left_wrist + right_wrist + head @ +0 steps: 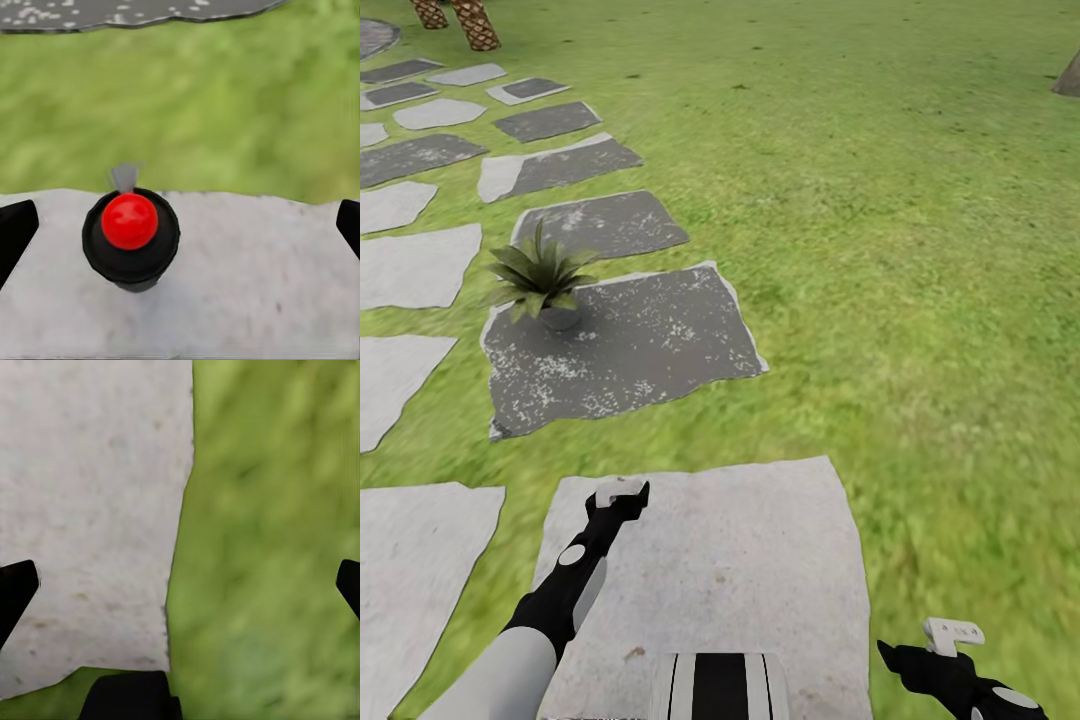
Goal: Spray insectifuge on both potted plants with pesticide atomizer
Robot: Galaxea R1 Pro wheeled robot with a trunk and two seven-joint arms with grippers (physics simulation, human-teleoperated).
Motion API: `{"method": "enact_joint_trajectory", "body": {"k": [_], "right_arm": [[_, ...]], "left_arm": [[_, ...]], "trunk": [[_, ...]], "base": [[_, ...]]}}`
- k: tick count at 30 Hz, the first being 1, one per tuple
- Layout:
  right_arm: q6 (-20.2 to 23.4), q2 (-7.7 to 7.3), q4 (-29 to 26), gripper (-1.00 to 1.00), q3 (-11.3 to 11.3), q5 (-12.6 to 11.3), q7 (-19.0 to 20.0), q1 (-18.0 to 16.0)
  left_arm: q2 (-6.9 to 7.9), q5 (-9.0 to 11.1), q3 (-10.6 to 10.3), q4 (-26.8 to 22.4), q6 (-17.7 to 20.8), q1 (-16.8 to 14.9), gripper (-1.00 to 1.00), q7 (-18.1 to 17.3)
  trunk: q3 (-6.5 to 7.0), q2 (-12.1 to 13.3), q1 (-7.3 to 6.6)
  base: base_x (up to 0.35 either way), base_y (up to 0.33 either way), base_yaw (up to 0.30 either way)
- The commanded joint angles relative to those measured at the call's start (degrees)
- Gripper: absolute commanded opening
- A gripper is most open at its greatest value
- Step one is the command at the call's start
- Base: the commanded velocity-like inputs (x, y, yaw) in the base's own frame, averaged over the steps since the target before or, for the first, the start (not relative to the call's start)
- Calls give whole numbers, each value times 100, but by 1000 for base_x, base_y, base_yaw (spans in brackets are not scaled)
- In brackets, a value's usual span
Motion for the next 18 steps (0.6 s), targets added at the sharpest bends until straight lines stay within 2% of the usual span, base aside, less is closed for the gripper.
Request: {"method": "enact_joint_trajectory", "body": {"k": [1, 10, 18], "right_arm": [[29, 0, -6, 100, -9, 0, 28, -1], [29, 0, -6, 100, -9, 0, 30, -1], [29, 0, -6, 100, -9, 0, 28, -1]], "left_arm": [[-8, 2, 40, 5, -13, -4, 100, -47], [-14, 2, 42, 5, -13, -4, 100, -46], [-82, 2, 42, 7, -13, -4, 100, -47]], "trunk": [[-8, -1, -1], [-52, -1, -1], [-56, -1, -1]], "base": [[0, 0, 193], [0, 0, 204], [65, -49, 19]]}}
